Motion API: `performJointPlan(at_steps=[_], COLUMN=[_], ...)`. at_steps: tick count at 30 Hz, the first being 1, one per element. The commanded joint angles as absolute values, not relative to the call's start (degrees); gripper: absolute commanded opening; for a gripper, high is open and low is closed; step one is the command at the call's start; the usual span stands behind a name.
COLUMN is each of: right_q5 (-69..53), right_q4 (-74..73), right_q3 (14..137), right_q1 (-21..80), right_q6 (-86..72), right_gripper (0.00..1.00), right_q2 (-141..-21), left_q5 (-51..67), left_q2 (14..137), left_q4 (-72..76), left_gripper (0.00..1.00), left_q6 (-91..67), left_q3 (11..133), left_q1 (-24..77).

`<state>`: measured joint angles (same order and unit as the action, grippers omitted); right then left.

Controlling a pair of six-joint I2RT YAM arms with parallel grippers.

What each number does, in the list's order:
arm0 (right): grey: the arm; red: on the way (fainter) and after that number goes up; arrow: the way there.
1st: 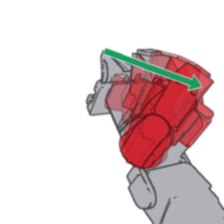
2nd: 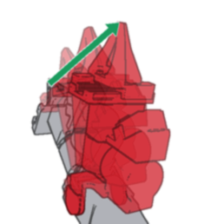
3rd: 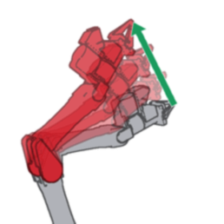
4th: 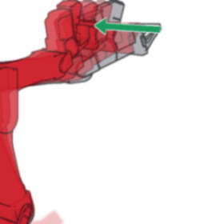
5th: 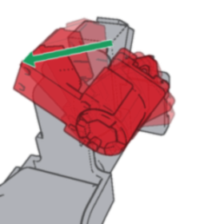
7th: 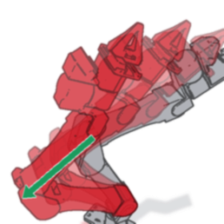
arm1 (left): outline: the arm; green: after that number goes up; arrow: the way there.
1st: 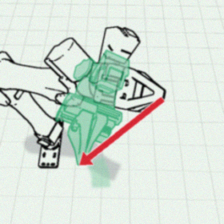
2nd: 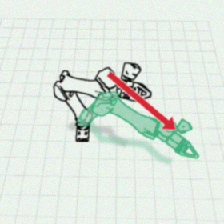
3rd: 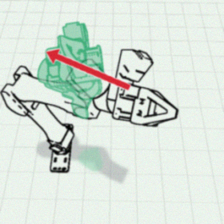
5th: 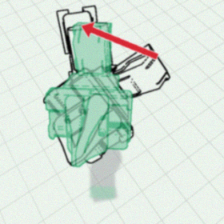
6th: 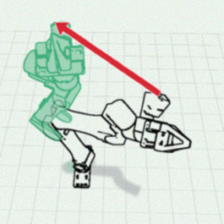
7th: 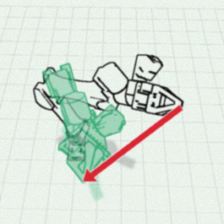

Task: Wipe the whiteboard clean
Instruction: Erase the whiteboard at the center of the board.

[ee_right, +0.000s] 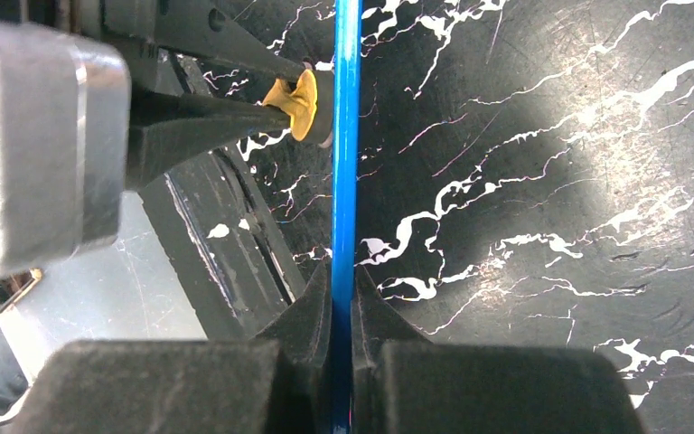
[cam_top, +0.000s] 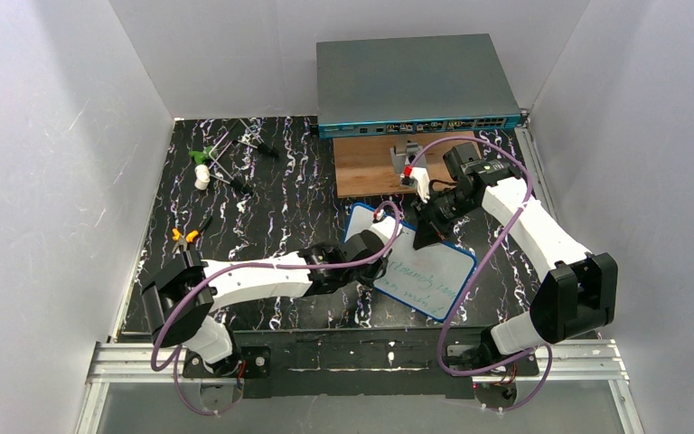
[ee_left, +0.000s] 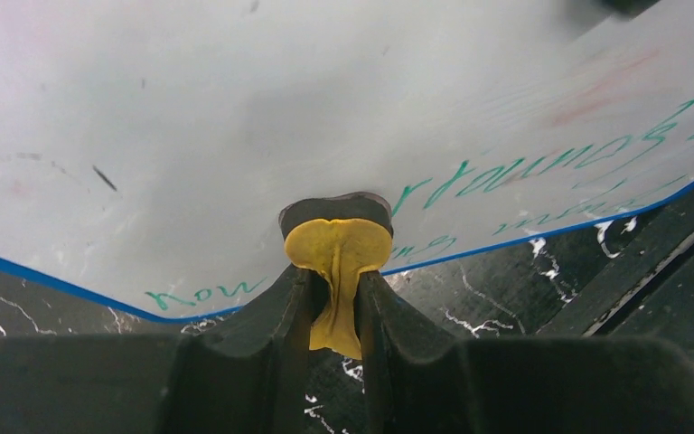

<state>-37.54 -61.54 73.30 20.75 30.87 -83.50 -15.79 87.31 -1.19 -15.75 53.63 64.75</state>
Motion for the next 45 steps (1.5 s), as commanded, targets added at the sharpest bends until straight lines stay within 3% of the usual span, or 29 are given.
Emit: performJointPlan(at_steps=[1, 10, 16, 22, 32, 45], right_q5=[-41.07, -41.10, -41.26, -41.28, -41.84, -42.06], right_q4=[-63.23, -62.69, -62.96, -63.12, -63.01, -62.74], right_q3=[73.13, 72.50, 72.75, 73.04, 72.77, 72.48], right_q1=[21.71, 21.66, 21.62, 21.62, 21.32, 21.09], right_q6=[32.34, 32.39, 32.48, 32.43, 32.28, 32.27], right_gripper=[0.01, 0.01, 0.01, 0.01, 0.01, 0.01], right_q2=[-82.01, -81.39, -82.04, -82.24, -81.66, -81.63], left_q5=[-16.96, -18.48, -18.19, -18.98, -24.49, -23.11], left_q2=[87.86, 86.70, 86.53, 89.44, 90.84, 88.69], left_q4=[1.08, -1.39, -0.38, -0.35, -1.79, -3.78], left_gripper=[0.00, 0.00, 0.00, 0.00, 0.00, 0.00], left_q6=[-13.00, -16.34, -20.54, -21.69, -16.44, -20.51], left_q3=[60.60, 55.63, 49.76, 52.55, 62.13, 57.56], left_q1=[63.53, 59.15, 63.47, 67.28, 64.94, 63.83])
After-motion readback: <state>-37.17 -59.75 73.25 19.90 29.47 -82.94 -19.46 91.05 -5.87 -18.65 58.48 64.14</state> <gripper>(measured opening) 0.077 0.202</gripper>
